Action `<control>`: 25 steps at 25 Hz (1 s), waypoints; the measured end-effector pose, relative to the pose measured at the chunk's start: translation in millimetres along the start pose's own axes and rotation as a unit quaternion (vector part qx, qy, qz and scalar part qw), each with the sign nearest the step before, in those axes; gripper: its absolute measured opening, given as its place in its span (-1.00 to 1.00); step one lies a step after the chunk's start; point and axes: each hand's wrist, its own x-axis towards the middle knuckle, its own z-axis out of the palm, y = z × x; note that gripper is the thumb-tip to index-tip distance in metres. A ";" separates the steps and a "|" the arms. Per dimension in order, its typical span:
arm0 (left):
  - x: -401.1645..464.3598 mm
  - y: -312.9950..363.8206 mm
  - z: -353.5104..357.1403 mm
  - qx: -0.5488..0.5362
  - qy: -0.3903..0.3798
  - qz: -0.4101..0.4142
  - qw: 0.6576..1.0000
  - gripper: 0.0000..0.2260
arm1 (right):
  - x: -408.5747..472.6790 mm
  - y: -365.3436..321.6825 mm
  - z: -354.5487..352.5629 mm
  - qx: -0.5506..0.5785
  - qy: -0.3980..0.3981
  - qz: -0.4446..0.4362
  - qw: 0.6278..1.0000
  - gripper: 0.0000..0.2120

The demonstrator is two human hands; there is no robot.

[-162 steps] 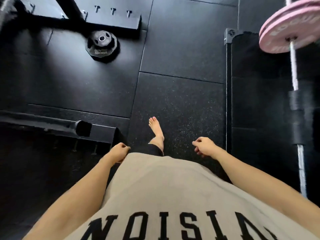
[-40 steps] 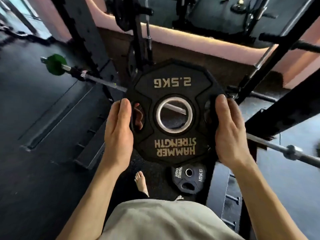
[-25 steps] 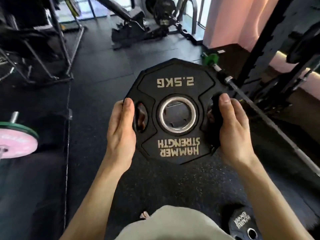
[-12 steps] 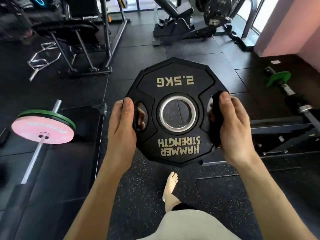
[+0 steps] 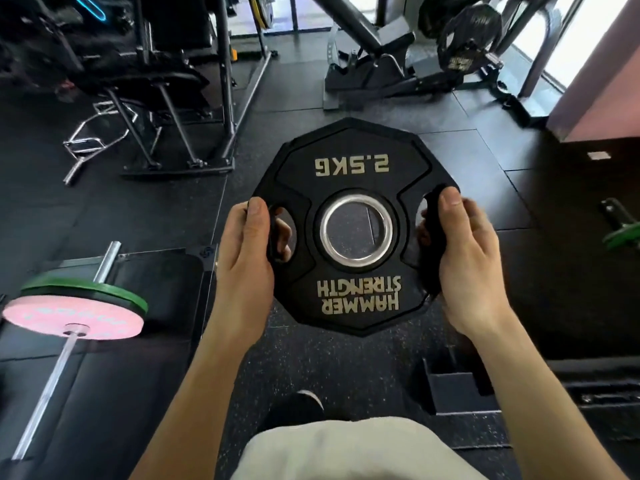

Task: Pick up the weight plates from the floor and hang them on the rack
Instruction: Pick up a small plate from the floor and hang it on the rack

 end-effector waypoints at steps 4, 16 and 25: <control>100.9 -18.4 24.5 -0.004 -0.025 0.009 1.000 -0.65 | 93.1 9.9 18.2 -0.012 0.029 -0.002 1.000 -0.42; 452.6 -59.3 158.8 -0.019 -0.219 -0.004 0.975 -0.74 | 394.3 14.4 40.2 0.010 0.193 -0.037 0.980 -0.57; 645.1 -102.8 368.4 -0.041 -0.295 -0.011 0.954 -0.76 | 628.6 22.4 -56.7 0.019 0.274 -0.046 0.961 -0.60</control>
